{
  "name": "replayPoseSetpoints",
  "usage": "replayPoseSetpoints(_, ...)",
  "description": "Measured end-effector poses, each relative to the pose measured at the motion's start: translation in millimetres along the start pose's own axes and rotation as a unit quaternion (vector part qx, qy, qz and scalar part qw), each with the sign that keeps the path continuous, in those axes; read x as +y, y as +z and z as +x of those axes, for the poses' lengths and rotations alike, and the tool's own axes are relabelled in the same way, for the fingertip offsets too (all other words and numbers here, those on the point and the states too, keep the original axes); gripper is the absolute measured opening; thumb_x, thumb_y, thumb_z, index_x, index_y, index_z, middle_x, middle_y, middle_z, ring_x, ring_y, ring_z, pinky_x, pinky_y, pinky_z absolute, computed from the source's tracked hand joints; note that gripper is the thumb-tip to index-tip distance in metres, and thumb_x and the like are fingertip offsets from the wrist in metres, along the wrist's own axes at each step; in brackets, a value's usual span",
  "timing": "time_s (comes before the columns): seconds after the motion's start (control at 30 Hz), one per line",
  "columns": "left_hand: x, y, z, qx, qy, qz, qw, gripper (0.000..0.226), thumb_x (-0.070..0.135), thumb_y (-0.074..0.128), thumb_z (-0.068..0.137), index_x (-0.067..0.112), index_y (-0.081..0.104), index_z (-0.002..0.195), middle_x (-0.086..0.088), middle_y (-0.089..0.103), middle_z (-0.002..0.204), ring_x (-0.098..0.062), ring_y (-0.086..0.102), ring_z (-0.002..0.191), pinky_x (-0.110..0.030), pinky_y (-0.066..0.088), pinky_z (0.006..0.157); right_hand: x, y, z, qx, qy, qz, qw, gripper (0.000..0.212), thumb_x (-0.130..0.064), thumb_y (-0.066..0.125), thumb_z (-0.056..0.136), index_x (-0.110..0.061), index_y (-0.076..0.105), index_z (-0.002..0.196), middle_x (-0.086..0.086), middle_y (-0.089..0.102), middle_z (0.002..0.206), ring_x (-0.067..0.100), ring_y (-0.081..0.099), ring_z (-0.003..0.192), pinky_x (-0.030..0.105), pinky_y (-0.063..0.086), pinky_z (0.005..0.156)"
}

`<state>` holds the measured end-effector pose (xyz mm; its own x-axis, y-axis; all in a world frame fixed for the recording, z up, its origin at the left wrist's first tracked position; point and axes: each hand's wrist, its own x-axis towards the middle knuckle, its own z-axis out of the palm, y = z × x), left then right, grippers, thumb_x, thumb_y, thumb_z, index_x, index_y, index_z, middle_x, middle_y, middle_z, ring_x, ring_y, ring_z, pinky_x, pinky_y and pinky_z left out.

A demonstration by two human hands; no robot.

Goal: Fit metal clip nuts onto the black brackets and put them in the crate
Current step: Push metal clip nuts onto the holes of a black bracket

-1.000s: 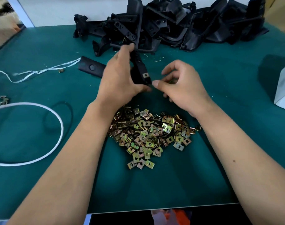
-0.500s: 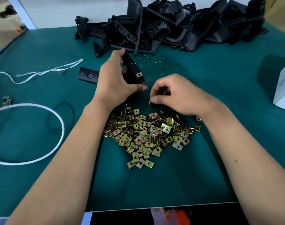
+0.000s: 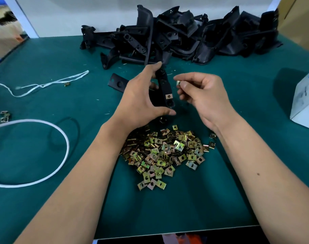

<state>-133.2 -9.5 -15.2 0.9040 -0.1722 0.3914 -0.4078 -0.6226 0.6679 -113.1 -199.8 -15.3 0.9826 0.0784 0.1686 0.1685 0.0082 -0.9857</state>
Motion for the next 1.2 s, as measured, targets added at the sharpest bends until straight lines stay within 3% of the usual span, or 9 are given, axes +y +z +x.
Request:
replayPoseSetpoints(0.17,4.0,0.4,-0.2,-0.017,0.019,0.007,1.000,0.123,0.044,0.101,0.052,0.020,0.037,0.155,0.004,0.056,0.144,-0.014,0.061,0.120,-0.039,0.050,0.108,-4.6,1.4,-1.5,0.046,-0.010,0.020,0.999,0.010,0.000,0.077,0.087,-0.007,0.074,0.092,0.012,0.076,0.080,0.015,0.069,0.066,0.023,0.054,0.058)
replayPoseSetpoints(0.67,6.2,1.9,-2.1,-0.027,0.014,0.017,0.999,0.124,0.042,0.101,0.051,0.020,0.038,0.155,0.006,0.057,0.143,-0.013,0.063,0.117,-0.039,0.050,0.107,-3.4,7.6,-0.1,0.061,0.035,0.036,0.997,0.012,0.002,0.081,0.082,-0.009,0.076,0.080,0.006,0.074,0.071,0.014,0.066,0.061,0.022,0.052,0.057)
replayPoseSetpoints(1.0,11.9,5.1,-0.7,-0.019,0.029,0.021,0.999,0.123,0.040,0.101,0.052,0.020,0.037,0.155,0.007,0.054,0.147,-0.013,0.060,0.120,-0.037,0.050,0.107,-8.5,4.7,-0.3,0.030,0.048,0.063,0.996,0.017,0.005,0.076,0.085,-0.010,0.069,0.091,0.001,0.068,0.071,0.010,0.060,0.061,0.021,0.047,0.058)
replayPoseSetpoints(1.2,11.6,3.2,-1.1,-0.021,0.025,0.028,0.999,0.123,0.037,0.102,0.052,0.018,0.038,0.155,0.005,0.058,0.141,-0.013,0.065,0.113,-0.037,0.050,0.105,-7.8,3.4,-0.5,0.021,0.095,0.051,0.994,0.006,-0.015,0.074,0.094,-0.014,0.076,0.088,0.001,0.072,0.077,0.011,0.062,0.068,0.025,0.049,0.062)
